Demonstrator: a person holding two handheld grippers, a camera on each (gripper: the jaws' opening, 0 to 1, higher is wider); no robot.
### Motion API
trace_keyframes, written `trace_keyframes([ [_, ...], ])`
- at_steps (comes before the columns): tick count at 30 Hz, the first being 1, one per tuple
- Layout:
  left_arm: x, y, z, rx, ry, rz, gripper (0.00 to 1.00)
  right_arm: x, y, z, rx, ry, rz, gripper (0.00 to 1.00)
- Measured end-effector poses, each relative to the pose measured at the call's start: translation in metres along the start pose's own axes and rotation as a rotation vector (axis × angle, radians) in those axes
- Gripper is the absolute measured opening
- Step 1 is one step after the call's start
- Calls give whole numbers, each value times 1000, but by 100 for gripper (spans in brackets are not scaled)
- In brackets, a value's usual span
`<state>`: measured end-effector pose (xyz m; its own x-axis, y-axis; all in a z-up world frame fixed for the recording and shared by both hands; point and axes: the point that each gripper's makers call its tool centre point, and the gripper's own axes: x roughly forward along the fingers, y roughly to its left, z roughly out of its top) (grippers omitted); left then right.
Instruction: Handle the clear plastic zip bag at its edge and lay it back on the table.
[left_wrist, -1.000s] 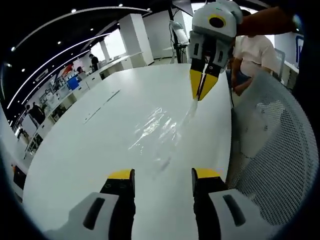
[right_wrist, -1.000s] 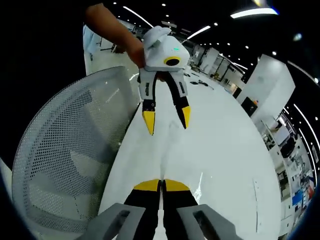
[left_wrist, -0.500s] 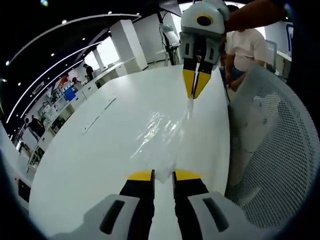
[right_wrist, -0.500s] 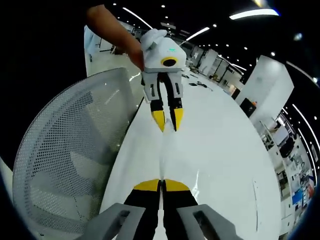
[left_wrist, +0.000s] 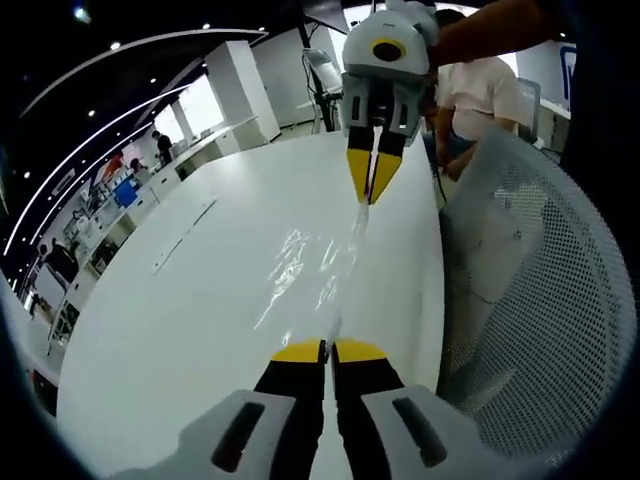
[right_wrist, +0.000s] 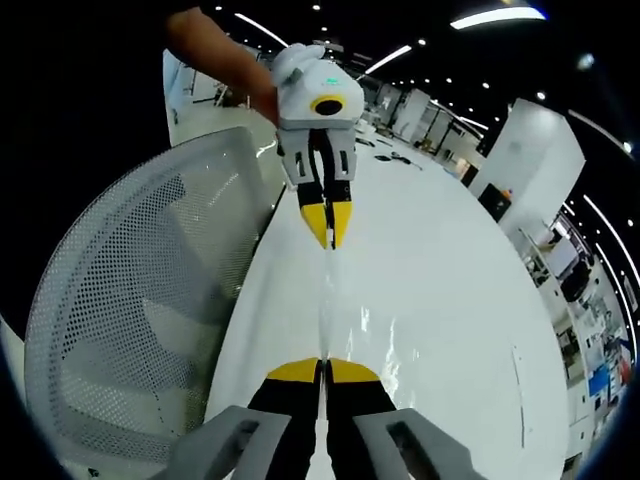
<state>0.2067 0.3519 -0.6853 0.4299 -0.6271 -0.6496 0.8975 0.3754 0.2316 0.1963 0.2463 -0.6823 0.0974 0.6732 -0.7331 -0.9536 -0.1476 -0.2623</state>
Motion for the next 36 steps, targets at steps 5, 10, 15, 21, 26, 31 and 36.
trace_keyframes([
  [5, 1, -1, 3, 11, 4, -7, 0, 2, 1, -2, 40, 9, 2, 1],
  [10, 2, -2, 5, 6, -4, -17, 0, 4, -3, 10, 42, -4, -18, 3],
  [15, 4, -4, 7, 12, -4, -25, 0, 8, -5, 25, 26, -28, -23, 4],
  [21, 5, -4, 11, 18, -10, -27, 0, 12, -7, 37, 11, -45, -28, 5],
  [26, 6, -6, 15, 25, -12, -31, 0, 20, -6, 50, -22, -65, -30, 5],
  [31, 5, -12, 15, 53, -9, -48, 0, 26, -3, 58, -42, -68, -18, 5],
  [36, 5, -13, 12, 44, -2, -50, 0, 32, -5, 67, -53, -86, -21, 5],
])
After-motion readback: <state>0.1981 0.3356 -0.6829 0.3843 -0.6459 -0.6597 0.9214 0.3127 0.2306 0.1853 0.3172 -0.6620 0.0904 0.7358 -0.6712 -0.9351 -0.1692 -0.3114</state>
